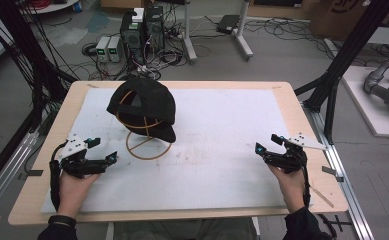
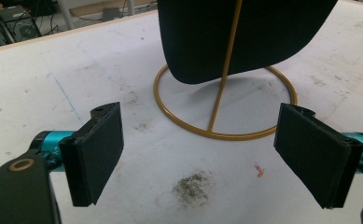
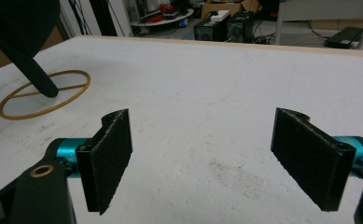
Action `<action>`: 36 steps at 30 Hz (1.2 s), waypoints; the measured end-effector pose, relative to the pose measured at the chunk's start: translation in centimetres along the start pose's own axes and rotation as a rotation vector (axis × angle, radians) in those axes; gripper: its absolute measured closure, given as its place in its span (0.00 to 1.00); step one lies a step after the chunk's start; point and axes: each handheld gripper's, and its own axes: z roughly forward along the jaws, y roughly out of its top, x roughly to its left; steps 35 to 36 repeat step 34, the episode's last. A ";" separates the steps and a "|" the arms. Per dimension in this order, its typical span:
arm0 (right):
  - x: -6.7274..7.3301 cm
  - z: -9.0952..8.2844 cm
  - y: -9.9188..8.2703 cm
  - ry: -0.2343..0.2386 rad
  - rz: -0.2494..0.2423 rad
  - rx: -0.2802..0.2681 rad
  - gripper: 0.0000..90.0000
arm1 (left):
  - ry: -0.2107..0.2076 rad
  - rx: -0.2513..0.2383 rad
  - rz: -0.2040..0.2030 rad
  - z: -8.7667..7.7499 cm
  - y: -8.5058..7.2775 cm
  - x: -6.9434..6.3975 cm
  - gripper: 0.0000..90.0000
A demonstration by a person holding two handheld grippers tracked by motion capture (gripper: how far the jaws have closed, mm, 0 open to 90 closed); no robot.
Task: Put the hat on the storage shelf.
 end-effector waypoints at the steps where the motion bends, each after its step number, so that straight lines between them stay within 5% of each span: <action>1: -0.1 0.0 0.0 -0.006 0.002 0.000 0.23 | -0.001 0.002 0.003 0.0 0.0 0.0 0.18; 36: -1.0 0.4 -0.5 -0.038 0.015 0.029 0.23 | -0.010 0.002 -0.019 0.1 0.0 -0.2 0.18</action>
